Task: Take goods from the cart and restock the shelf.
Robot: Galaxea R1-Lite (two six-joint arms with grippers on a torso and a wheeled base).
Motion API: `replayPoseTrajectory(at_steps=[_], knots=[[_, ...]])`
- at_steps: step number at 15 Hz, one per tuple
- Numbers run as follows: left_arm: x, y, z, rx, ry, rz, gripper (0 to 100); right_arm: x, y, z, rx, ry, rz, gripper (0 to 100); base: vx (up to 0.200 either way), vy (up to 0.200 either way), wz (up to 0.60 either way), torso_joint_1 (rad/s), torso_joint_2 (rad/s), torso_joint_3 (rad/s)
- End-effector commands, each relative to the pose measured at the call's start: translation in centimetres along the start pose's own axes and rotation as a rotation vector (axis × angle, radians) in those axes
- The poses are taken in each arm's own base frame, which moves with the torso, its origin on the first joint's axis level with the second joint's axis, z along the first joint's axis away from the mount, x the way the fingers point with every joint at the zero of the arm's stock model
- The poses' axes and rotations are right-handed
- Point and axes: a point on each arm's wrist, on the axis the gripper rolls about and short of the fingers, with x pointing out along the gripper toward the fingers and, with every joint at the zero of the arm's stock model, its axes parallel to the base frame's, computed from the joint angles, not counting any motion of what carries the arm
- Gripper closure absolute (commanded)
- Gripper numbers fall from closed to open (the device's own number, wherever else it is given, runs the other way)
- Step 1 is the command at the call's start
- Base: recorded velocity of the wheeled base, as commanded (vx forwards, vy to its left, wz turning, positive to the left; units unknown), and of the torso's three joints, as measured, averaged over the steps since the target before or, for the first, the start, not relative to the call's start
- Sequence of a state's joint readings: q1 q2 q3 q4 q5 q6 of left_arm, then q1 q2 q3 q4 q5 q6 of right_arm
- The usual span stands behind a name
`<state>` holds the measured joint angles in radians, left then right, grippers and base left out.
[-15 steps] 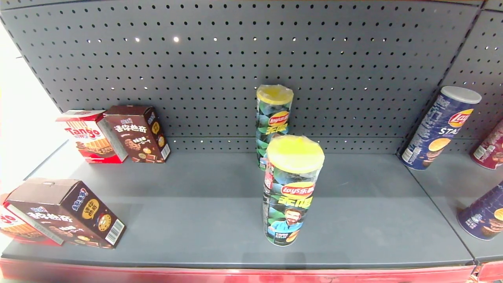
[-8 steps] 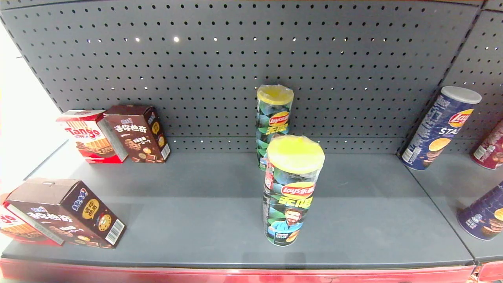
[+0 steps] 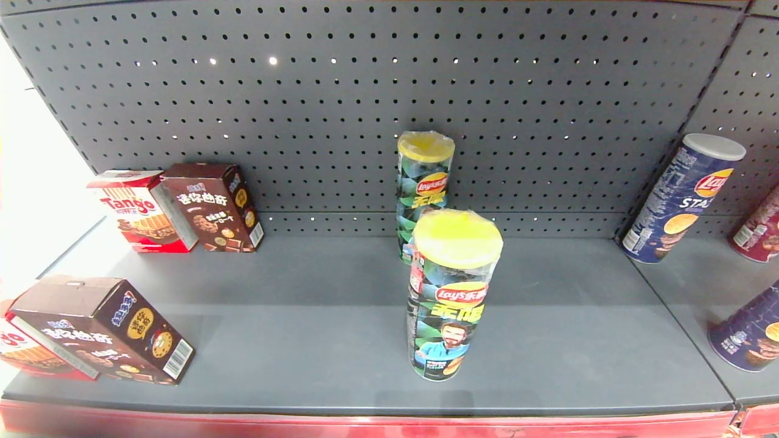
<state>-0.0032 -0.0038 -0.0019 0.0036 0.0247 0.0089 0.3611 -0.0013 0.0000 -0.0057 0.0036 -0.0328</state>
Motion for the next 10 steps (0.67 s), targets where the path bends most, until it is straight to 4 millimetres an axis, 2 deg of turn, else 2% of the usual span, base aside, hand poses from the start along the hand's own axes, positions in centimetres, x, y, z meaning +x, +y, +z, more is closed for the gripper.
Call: replayPoseTrajectory(at_steps=[1,2,3,4,6,8,10], knots=[[0.0,0.0,0.0,0.002,0.004,0.0,0,0.0,0.0,0.0,-0.004,0.001,-0.003,0,0.0,0.0,0.0,0.0,0.0,0.0],[0.0,0.0,0.0,0.0,0.004,0.0,0,0.0,0.1,0.1,-0.007,0.001,-0.039,0,0.0,0.0,0.0,0.0,0.0,0.0],[0.0,0.0,0.0,0.002,0.004,-0.003,0,0.4,-0.1,5.7,-0.002,-0.017,-0.123,0,0.0,0.0,0.0,0.0,0.0,0.0],[0.0,0.0,0.0,0.002,0.002,-0.002,0,2.2,-0.3,9.0,0.024,0.055,-0.113,0,0.0,0.0,0.0,0.0,0.0,0.0],[0.0,0.0,0.0,0.003,0.002,-0.003,0,3.5,-0.3,11.8,-0.06,0.065,0.034,0,0.0,0.0,0.0,0.0,0.0,0.0],[0.0,0.0,0.0,0.003,0.002,-0.003,0,7.6,-0.4,15.4,-0.094,0.126,0.127,0,0.0,0.0,0.0,0.0,0.0,0.0],[0.0,0.0,0.0,0.002,0.002,-0.003,0,11.0,0.3,17.0,-0.099,0.178,0.234,0,0.0,0.0,0.0,0.0,0.0,0.0]])
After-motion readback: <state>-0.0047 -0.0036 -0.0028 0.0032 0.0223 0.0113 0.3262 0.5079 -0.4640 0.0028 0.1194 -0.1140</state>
